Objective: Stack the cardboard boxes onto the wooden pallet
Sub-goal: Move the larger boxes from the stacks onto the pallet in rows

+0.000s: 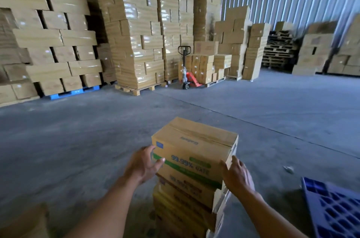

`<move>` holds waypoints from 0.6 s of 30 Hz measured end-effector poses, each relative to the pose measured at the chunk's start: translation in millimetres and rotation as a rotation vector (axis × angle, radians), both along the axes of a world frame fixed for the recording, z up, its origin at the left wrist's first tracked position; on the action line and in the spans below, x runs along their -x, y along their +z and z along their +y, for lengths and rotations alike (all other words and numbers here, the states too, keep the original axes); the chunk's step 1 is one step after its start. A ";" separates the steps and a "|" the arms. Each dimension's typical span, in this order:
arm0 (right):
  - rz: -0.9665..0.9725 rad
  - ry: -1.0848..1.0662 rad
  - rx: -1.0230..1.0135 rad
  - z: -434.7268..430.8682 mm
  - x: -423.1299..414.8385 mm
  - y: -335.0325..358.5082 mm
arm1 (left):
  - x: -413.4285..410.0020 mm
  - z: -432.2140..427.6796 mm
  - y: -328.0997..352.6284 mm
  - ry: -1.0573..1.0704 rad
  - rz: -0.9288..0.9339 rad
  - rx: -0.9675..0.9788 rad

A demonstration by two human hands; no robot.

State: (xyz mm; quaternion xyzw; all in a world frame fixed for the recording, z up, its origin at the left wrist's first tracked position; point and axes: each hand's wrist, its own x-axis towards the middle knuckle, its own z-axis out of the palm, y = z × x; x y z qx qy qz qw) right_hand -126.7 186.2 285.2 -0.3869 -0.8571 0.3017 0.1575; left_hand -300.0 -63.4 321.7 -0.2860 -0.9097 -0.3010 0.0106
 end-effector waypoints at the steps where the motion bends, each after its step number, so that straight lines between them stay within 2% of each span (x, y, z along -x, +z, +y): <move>1: -0.005 -0.015 -0.003 8.7 -1.3 -2.1 | 2.0 10.2 -0.7 -0.018 0.010 0.030; 9: -0.081 -0.078 -0.018 63.9 17.5 -13.0 | 49.9 71.2 -22.5 -0.070 0.037 0.111; 18: -0.147 -0.241 0.119 130.1 108.9 -60.6 | 196.4 144.0 -60.2 -0.087 -0.037 0.145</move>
